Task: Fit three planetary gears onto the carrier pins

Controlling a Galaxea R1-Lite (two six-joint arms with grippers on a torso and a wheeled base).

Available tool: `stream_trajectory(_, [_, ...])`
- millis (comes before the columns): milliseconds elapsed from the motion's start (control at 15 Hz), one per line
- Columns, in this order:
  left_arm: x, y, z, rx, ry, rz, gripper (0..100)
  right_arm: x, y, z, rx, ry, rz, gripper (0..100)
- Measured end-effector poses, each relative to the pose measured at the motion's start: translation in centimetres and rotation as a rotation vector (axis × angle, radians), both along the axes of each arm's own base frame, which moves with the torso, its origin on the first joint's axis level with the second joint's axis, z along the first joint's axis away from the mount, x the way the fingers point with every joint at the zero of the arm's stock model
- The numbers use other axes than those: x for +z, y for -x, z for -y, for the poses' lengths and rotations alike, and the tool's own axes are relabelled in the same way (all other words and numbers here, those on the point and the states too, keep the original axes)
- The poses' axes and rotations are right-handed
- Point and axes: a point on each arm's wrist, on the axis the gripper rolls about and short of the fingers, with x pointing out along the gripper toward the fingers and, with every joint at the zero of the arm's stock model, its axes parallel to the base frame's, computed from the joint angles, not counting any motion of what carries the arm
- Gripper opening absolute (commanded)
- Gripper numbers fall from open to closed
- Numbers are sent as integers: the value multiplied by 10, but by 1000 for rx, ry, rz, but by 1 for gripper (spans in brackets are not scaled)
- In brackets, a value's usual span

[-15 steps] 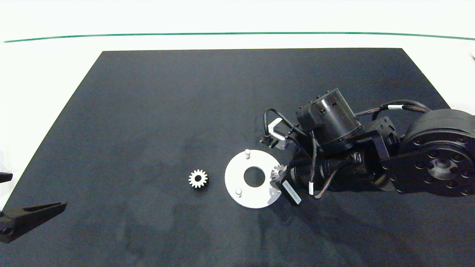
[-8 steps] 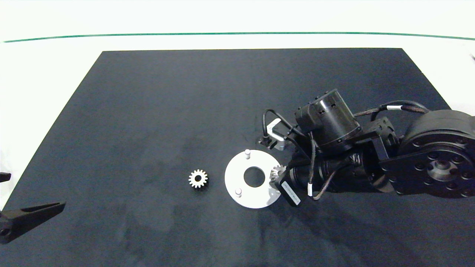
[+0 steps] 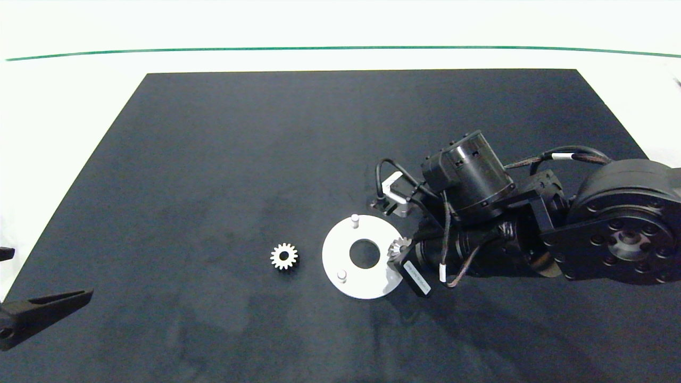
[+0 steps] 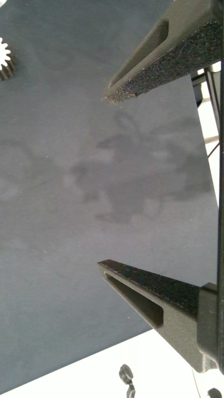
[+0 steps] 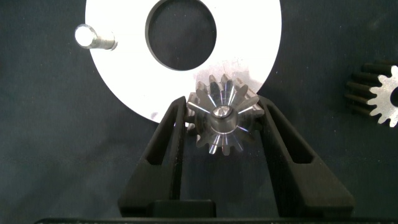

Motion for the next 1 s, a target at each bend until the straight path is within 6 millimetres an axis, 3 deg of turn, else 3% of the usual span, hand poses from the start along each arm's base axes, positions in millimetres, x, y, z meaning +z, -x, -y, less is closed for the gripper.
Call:
stream_trajectory(333, [0,0,0,0,0,2,100,-2,0,0,2,6,-5,25])
stream_trajectory(400, [0,0,0,0,0,2,100,-2,0,0,2,7,-5,100])
stream_trajectory(1000, [0,1,1,-8,1,2,100,0,2,1,2,0,0,100])
